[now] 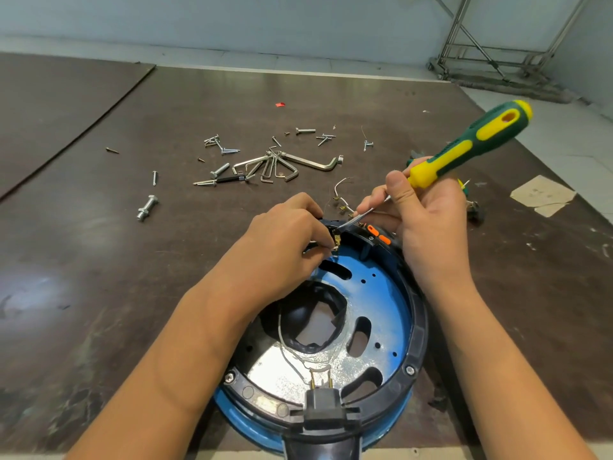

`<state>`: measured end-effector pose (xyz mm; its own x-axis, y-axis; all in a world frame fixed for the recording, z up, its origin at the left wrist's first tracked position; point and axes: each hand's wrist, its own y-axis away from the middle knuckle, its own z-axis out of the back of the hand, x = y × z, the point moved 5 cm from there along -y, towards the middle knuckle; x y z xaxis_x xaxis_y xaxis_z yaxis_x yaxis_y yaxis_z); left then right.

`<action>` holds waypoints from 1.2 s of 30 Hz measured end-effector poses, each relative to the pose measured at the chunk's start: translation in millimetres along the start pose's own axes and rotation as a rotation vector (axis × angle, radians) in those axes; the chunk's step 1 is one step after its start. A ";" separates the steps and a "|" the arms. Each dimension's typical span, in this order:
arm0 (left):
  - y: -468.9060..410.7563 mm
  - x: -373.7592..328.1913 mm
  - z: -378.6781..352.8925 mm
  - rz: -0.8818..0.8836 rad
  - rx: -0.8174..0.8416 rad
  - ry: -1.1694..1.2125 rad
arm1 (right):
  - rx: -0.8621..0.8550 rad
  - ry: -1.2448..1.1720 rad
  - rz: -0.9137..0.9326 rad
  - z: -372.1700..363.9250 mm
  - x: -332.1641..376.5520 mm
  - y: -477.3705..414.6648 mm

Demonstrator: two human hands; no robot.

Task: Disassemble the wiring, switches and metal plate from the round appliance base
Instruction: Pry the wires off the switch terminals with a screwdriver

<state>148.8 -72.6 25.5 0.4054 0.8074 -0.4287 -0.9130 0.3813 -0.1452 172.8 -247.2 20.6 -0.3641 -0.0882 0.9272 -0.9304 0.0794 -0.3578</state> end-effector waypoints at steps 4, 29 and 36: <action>-0.6 0.4 -0.5 0.005 -0.007 0.001 | -0.006 -0.034 -0.006 0.2 -4.6 -3.2; -0.7 -0.4 -1.3 0.033 0.010 -0.002 | -0.016 0.014 -0.012 -1.2 2.9 -1.1; -1.1 -1.0 -1.4 0.033 0.014 -0.003 | -0.046 0.001 -0.062 -1.0 0.7 -3.9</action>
<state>149.4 -74.4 24.8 0.3756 0.8208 -0.4303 -0.9250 0.3610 -0.1186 176.2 -246.5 22.8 -0.3062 -0.0938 0.9473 -0.9481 0.1195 -0.2946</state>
